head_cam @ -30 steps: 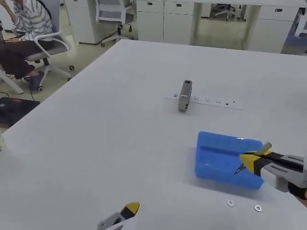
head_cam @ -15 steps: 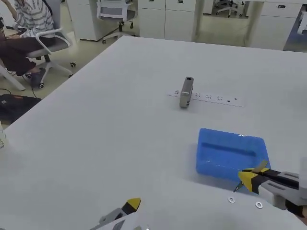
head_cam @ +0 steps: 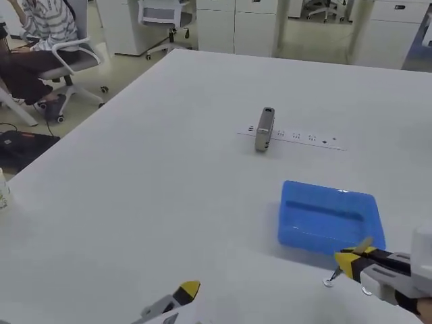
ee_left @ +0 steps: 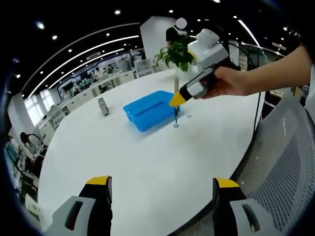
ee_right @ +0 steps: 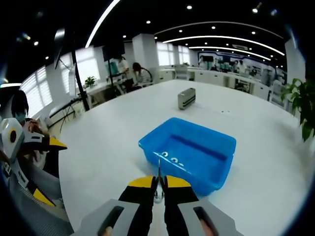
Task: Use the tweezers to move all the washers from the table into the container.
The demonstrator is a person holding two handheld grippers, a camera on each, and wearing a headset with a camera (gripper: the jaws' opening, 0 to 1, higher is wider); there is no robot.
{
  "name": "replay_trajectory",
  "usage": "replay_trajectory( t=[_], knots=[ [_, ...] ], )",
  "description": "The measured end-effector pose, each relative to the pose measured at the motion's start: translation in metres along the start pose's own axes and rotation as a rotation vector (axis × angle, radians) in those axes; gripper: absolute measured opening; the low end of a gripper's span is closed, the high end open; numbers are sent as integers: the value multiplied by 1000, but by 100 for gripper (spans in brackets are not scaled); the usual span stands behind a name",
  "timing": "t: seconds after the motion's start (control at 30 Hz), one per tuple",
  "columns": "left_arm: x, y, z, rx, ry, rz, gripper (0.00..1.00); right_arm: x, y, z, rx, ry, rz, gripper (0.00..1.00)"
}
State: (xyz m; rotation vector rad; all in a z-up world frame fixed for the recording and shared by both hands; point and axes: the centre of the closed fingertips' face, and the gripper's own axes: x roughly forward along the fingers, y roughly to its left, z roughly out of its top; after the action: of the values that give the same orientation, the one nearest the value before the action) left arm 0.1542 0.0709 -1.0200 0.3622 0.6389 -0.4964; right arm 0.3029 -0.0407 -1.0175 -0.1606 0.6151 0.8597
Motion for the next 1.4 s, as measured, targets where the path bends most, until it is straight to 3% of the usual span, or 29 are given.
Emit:
replay_trajectory(
  t=[0.33, 0.57, 0.83, 1.0, 1.4],
  knots=[
    [0, 1, -1, 0, 6, 2, 85, 6, -5, -6, 8, 13, 3, 3],
    [0, 1, -2, 1, 9, 4, 85, 8, -4, -7, -25, 20, 1, 3],
    [0, 1, -2, 6, 12, 6, 85, 5, 0, -10, -36, 5, -5, 2],
    [0, 1, -2, 7, 11, 6, 85, 4, -1, -11, -40, 21, -12, 1],
    [0, 1, -2, 9, 11, 8, 86, -1, 4, -4, -57, 39, -4, 1]
  ],
)
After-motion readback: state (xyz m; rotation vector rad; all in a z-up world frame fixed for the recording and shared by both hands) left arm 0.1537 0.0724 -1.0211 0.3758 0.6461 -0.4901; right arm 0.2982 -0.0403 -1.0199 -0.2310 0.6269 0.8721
